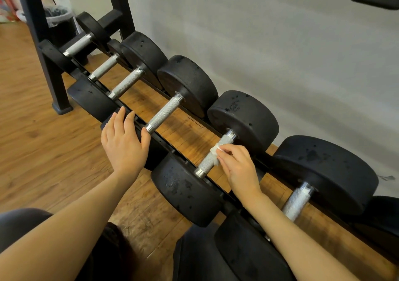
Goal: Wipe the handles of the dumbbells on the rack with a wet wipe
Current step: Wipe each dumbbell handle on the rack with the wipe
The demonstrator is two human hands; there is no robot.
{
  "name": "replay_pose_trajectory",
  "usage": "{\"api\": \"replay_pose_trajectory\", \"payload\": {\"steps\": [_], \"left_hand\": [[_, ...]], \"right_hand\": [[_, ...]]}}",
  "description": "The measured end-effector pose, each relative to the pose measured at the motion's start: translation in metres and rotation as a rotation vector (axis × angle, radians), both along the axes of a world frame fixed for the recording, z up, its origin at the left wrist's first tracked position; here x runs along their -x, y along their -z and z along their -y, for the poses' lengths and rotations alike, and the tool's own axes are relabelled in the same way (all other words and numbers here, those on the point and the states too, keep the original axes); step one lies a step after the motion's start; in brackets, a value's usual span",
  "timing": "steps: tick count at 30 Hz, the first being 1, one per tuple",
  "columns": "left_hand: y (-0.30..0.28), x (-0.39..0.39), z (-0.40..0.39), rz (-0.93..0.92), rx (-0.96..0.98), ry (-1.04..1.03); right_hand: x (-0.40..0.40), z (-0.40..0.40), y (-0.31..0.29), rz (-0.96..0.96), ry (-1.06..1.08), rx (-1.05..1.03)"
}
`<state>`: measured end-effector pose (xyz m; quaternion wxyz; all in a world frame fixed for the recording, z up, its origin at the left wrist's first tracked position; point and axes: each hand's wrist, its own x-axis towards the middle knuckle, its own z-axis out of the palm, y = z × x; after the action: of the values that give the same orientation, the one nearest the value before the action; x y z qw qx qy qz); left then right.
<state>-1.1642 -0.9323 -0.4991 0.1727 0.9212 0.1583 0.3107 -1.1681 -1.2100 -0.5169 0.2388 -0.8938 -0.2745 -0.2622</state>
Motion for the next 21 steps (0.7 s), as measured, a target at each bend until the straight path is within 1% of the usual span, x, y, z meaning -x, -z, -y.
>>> {"api": "replay_pose_trajectory", "payload": {"steps": [3, 5, 8, 13, 16, 21], "left_hand": [[0.001, -0.001, 0.000, 0.002, -0.001, -0.007], [0.001, -0.001, 0.000, 0.005, 0.000, -0.009], [0.001, -0.002, 0.000, 0.009, 0.000, -0.019], [0.001, -0.001, 0.000, 0.008, 0.001, -0.017], [0.001, -0.001, 0.000, 0.009, -0.005, -0.014], [0.000, -0.002, 0.001, 0.014, 0.005, -0.011]], "right_hand": [[-0.003, 0.002, -0.001, -0.021, 0.041, -0.035], [-0.002, -0.001, 0.005, -0.038, 0.016, -0.061], [-0.003, -0.003, 0.009, -0.086, -0.003, -0.155], [-0.006, 0.006, 0.002, -0.038, 0.037, -0.078], [0.000, 0.002, 0.006, 0.008, -0.050, 0.005], [0.001, 0.001, 0.002, 0.010, -0.033, -0.040]]}}
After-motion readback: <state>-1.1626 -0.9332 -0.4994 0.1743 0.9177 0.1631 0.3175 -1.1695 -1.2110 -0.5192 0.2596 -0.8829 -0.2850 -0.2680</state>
